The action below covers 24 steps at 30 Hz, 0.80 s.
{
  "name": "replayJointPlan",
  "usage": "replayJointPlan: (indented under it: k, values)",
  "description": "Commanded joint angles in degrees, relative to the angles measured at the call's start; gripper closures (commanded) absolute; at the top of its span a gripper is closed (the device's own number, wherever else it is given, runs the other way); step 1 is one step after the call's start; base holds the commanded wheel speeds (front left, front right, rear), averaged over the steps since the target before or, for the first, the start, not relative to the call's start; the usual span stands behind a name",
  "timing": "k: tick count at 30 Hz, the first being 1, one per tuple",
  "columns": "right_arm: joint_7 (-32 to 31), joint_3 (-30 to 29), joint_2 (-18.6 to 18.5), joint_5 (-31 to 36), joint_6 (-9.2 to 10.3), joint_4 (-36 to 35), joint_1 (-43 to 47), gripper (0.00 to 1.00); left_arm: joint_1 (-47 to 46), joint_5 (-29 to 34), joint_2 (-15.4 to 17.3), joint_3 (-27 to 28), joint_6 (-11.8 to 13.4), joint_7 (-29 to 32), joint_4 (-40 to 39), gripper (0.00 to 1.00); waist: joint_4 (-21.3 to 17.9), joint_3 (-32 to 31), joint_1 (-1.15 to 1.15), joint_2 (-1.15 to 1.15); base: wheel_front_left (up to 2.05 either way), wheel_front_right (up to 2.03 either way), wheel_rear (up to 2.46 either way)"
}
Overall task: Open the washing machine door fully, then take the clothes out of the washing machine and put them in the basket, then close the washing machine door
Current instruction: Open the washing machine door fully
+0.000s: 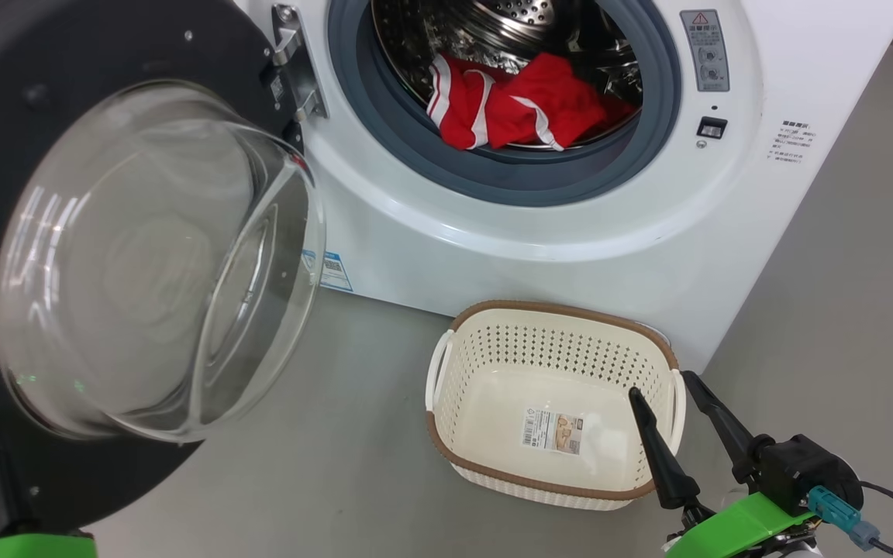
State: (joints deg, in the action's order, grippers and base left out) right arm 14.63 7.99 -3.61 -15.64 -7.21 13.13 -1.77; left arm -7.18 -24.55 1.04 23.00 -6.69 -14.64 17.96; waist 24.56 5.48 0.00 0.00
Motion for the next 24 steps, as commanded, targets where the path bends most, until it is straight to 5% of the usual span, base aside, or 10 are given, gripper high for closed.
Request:
replayJointPlan:
  k: [1, 11, 24]
  values:
    - [0.37, 1.39, -0.47, 0.48, -0.28, -1.28, -2.04, 0.00, -3.08, 1.29, 1.84, 4.15, -0.31, -0.36, -0.23, 1.00, -0.18, 0.28, 0.00, 0.00, 0.00, 0.00, 0.00]
    - [0.37, 1.21, -1.08, 0.73, -0.28, -1.26, -2.59, 0.00, -8.16, 3.95, 3.57, 9.27, -0.77, -0.36, 4.35, 1.00, -0.46, 1.54, 0.00, 0.00, 0.00, 0.00, 0.00]
    - [0.37, 1.56, -1.73, 1.69, -0.28, -1.32, -4.01, 0.00, -15.97, 4.28, 9.72, 14.03, -0.79, -0.36, 12.57, 1.00, -1.88, 4.81, 0.00, 0.00, 0.00, 0.00, 0.00]
